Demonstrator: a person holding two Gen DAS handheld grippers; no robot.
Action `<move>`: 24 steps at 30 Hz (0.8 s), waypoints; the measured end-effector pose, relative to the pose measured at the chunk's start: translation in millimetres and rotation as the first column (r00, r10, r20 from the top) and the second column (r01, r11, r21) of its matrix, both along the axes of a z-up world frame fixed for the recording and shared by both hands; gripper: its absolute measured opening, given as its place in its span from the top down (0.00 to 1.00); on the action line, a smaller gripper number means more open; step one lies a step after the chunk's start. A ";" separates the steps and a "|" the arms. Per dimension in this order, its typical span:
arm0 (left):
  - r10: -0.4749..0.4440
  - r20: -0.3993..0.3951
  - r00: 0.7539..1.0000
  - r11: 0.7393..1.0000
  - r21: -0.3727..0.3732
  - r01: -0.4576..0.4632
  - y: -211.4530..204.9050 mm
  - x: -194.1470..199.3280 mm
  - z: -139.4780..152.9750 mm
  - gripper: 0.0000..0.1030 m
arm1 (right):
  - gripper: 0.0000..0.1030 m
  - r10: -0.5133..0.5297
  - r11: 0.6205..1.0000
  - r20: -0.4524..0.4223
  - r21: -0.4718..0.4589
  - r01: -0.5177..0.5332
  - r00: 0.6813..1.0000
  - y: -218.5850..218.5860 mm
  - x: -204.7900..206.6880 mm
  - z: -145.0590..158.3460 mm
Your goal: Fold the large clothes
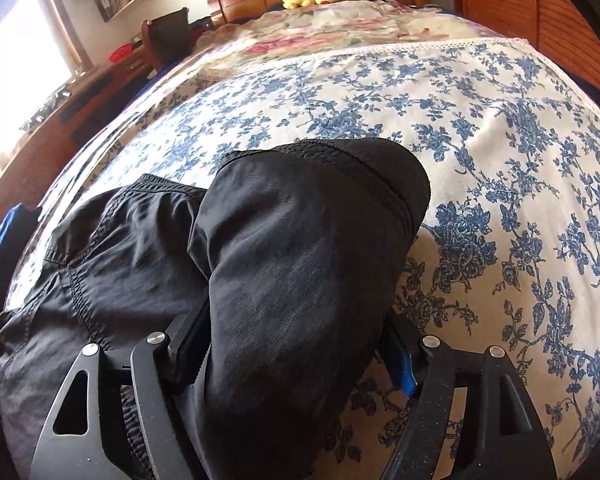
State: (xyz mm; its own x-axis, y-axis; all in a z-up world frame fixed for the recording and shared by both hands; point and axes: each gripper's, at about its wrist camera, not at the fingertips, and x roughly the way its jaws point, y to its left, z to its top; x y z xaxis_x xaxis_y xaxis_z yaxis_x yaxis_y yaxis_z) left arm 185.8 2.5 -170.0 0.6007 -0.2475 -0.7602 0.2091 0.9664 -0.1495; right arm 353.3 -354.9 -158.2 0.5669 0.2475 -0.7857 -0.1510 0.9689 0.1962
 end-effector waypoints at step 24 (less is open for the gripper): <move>0.021 0.077 0.997 0.990 -0.144 -0.009 16.3 -15.0 15.6 0.94 | 0.72 0.039 0.998 0.075 0.055 -0.043 0.996 3.4 -28.2 26.0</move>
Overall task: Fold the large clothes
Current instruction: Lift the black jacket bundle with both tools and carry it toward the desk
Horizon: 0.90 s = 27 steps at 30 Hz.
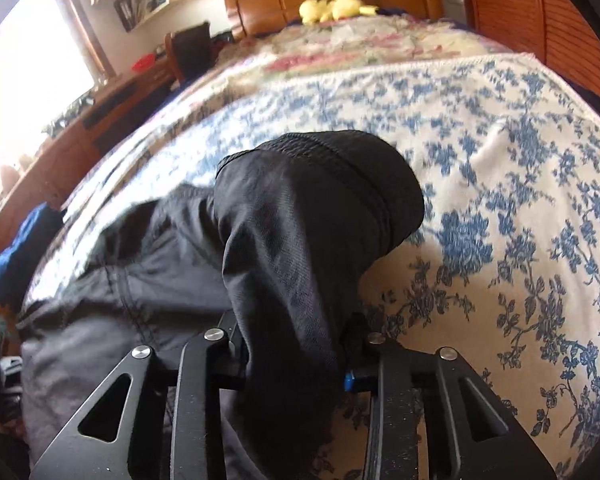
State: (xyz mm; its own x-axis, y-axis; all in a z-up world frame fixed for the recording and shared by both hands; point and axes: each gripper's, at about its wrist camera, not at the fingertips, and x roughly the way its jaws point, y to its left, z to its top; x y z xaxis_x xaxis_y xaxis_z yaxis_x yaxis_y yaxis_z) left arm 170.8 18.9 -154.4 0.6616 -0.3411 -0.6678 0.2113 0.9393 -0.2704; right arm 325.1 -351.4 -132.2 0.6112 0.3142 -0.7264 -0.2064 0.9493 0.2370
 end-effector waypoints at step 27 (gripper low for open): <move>0.326 0.268 0.907 0.941 0.003 -0.339 241.8 -110.3 94.1 0.96 | 0.74 0.242 0.969 0.068 -0.068 -0.238 0.968 309.0 17.9 63.7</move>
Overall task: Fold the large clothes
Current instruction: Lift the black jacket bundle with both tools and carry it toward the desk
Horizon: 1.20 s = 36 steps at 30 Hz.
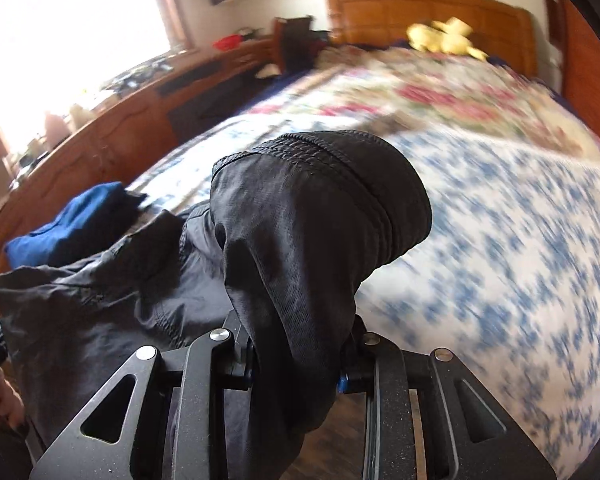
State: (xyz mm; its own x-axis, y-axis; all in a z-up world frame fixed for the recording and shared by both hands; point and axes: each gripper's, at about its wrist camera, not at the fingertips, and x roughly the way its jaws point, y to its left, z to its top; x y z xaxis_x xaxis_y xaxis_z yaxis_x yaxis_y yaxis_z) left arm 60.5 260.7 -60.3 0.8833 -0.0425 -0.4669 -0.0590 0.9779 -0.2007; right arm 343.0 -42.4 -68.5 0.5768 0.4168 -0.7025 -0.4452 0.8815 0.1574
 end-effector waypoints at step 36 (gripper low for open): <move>0.614 -0.046 0.788 0.779 0.202 -0.594 292.1 -111.6 -9.7 0.89 | 0.39 0.438 0.886 0.070 -0.199 -0.418 0.896 470.1 22.2 -27.2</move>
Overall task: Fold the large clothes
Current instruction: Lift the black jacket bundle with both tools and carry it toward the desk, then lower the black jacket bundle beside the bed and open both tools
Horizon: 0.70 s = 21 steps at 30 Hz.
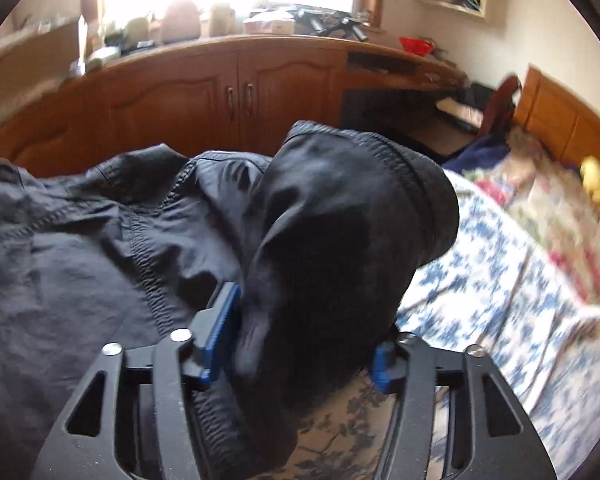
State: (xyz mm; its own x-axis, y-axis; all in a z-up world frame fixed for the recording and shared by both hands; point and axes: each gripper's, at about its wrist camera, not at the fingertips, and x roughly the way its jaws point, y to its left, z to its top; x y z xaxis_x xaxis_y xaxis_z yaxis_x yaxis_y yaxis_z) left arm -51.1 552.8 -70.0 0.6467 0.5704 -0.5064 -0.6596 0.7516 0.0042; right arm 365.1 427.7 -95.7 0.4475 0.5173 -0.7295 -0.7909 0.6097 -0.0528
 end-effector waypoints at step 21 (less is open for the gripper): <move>-0.122 0.079 0.989 0.991 0.064 0.117 -105.5 13.3 61.7 0.47 | 0.28 0.080 0.988 0.045 0.127 -0.085 0.996 -123.1 -101.4 51.6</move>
